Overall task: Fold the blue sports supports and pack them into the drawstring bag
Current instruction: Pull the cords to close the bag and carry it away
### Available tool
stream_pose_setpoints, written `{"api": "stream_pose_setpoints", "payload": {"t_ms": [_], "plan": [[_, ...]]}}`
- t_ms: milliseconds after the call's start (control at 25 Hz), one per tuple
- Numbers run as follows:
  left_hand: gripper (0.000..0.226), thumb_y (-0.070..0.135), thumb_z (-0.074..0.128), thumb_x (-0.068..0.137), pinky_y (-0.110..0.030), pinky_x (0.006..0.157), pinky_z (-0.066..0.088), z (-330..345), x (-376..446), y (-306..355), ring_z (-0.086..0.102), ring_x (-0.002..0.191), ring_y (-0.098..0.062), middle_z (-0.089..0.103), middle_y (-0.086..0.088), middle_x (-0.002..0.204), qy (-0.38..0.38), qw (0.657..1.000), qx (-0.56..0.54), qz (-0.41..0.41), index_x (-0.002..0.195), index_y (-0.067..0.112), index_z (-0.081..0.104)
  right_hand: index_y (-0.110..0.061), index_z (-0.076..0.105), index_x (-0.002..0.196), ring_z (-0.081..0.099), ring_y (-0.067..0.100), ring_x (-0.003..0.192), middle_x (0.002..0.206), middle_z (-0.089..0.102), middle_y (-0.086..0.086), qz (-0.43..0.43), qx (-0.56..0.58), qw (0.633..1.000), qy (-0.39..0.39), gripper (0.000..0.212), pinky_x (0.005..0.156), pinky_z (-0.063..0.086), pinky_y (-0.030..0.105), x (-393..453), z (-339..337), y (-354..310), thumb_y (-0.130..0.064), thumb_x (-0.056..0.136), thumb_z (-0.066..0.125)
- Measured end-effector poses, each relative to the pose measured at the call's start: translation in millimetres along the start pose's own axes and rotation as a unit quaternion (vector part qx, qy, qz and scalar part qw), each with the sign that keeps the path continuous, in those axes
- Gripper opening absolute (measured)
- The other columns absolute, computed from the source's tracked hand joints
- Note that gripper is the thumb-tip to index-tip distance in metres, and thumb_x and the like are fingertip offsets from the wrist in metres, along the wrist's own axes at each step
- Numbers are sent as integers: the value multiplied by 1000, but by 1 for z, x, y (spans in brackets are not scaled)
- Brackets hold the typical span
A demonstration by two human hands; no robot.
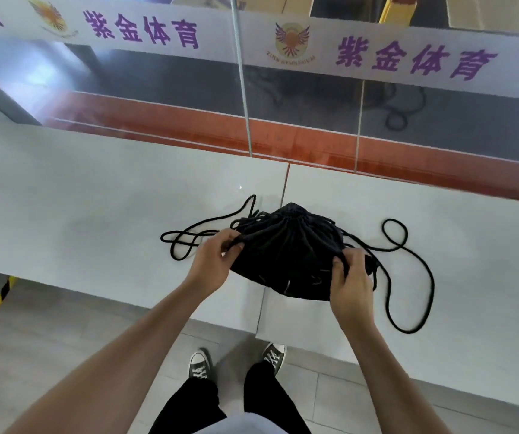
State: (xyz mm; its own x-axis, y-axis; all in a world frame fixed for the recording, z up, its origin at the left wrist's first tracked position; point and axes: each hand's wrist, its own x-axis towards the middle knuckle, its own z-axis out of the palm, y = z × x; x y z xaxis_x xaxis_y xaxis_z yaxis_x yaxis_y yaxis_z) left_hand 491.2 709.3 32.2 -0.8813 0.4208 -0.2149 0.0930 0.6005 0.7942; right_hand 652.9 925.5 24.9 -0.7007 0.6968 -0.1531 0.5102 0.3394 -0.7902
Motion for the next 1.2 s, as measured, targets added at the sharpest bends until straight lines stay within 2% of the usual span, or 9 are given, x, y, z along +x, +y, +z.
{"api": "stream_pose_setpoints", "payload": {"t_ms": [120, 280, 480, 640, 800, 920, 1000, 1080, 1200], "plan": [[13, 15, 62, 97, -16, 71, 50, -36, -24, 12, 65, 77, -3, 72, 10, 84, 75, 992, -99, -24, 94, 24, 70, -20, 45, 103, 59, 14, 71, 79, 62, -3, -55, 25, 998, -4, 7, 62, 45, 38, 13, -5, -42, -25, 103, 50], [11, 19, 64, 96, -22, 65, 52, -103, -75, 15, 65, 75, -9, 70, 1, 87, 206, 959, -188, -46, 97, 28, 68, -24, 52, 97, 61, 7, 72, 77, 64, -7, -123, 88, 988, -38, 14, 65, 45, 21, 6, 13, -115, -20, 97, 65], [13, 18, 62, 97, -23, 60, 47, -190, -176, -16, 58, 67, -12, 66, -1, 81, 337, 913, -228, -46, 96, 29, 57, -26, 55, 103, 67, 11, 80, 87, 69, -1, -206, 144, 956, -150, 16, 71, 52, 17, -58, 59, -212, -14, 97, 64], [14, 7, 58, 99, -19, 59, 43, -249, -291, -41, 54, 64, -8, 60, 2, 75, 437, 870, -227, -33, 96, 19, 54, -25, 60, 102, 66, 6, 72, 85, 72, 2, -265, 180, 916, -243, 16, 66, 48, 13, -148, 101, -278, -11, 96, 64], [9, 2, 54, 100, -17, 52, 36, -292, -424, -68, 46, 60, -8, 56, -2, 73, 538, 817, -203, -43, 96, 10, 52, -20, 66, 94, 69, 7, 75, 87, 75, 2, -329, 217, 852, -345, 16, 73, 50, 19, -260, 151, -334, -5, 93, 62], [17, 0, 52, 100, -24, 61, 37, -311, -526, -96, 47, 68, -12, 55, 0, 75, 614, 772, -147, -72, 88, 12, 55, -24, 68, 88, 70, 12, 81, 90, 75, 1, -370, 226, 793, -428, 23, 78, 49, 22, -353, 194, -368, -2, 92, 61], [24, 2, 50, 101, -32, 68, 44, -317, -590, -115, 56, 73, -19, 64, -2, 83, 664, 732, -114, -105, 87, 16, 64, -25, 68, 83, 69, 10, 82, 88, 73, -4, -396, 221, 749, -483, 26, 80, 49, 23, -419, 221, -383, -2, 93, 61], [31, 6, 48, 104, -35, 79, 54, -317, -646, -131, 68, 87, -17, 73, 5, 96, 707, 686, -100, -139, 97, 24, 72, -25, 70, 80, 68, 11, 82, 85, 72, -5, -402, 217, 714, -531, 26, 82, 54, 29, -482, 247, -391, -4, 94, 63], [36, 9, 46, 104, -39, 94, 56, -311, -729, -153, 69, 104, -12, 74, 10, 111, 763, 611, -92, -192, 110, 32, 73, -25, 76, 83, 71, 12, 90, 89, 76, -7, -388, 211, 644, -624, 27, 91, 57, 34, -582, 284, -399, -3, 94, 64]]}}
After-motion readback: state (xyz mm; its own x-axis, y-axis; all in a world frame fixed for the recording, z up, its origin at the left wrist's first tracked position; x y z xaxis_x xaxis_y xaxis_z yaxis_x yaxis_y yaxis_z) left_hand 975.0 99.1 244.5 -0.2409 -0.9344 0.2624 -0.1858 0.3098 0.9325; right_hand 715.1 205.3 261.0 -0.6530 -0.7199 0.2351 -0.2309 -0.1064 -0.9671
